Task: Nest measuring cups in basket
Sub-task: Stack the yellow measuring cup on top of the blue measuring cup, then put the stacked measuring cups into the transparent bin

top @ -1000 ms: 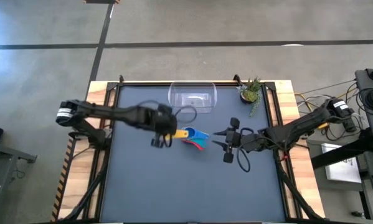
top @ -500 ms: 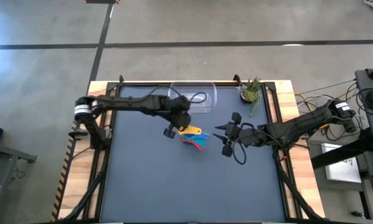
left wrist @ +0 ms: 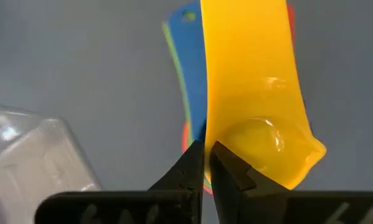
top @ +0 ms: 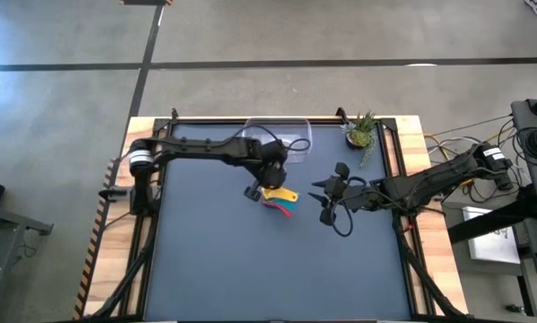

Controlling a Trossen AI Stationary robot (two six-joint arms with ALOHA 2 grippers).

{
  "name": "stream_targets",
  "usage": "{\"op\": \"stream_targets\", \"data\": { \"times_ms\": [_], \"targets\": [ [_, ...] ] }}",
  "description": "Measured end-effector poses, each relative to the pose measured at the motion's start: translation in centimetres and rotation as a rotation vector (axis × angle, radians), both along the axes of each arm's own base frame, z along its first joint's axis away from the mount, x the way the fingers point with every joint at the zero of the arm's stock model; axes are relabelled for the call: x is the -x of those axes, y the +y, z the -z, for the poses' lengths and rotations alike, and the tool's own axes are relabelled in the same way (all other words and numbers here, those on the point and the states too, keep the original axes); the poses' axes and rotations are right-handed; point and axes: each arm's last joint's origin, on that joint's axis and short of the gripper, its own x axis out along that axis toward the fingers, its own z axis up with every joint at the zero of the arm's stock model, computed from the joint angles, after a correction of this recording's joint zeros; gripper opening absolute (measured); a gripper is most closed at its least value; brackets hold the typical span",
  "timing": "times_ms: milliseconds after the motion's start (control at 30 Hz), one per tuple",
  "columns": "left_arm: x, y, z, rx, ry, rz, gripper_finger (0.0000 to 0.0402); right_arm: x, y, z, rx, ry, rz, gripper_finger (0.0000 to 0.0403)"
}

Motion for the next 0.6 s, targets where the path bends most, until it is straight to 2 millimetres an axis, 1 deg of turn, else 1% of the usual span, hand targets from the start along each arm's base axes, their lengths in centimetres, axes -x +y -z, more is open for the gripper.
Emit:
{"op": "stream_targets", "data": {
  "times_ms": [67,133,233,367,400,500,600],
  "targets": [
    [0.0,0.0,0.2,0.019,0.032,0.001,0.0003,0.0,0.0,0.0,-0.004,-0.001,0.002,0.0139],
    [0.0,0.0,0.4,0.033,0.072,-0.014,0.0017,0.0,0.0,0.0,-0.004,-0.001,0.002,0.0139],
    [0.1,-0.1,0.5,0.046,0.104,-0.030,0.0052,0.0,0.0,0.0,-0.004,-0.005,0.003,0.0139],
    [0.1,-0.1,0.0,0.062,0.104,-0.071,0.0107,-0.1,-0.1,-0.1,-0.010,-0.011,0.009,0.0139],
    [0.1,-0.1,-0.2,0.067,0.111,-0.089,0.0119,-0.1,-0.2,-0.1,-0.014,-0.013,0.014,0.0139],
    [0.6,0.1,-2.1,0.095,0.134,-0.165,0.0146,-0.1,-0.4,-0.1,-0.015,-0.014,0.024,0.0139],
    [1.9,0.2,-4.1,0.166,0.120,-0.226,0.0152,-0.1,-0.6,-0.1,-0.027,-0.020,0.039,0.0139]
  ]
}}
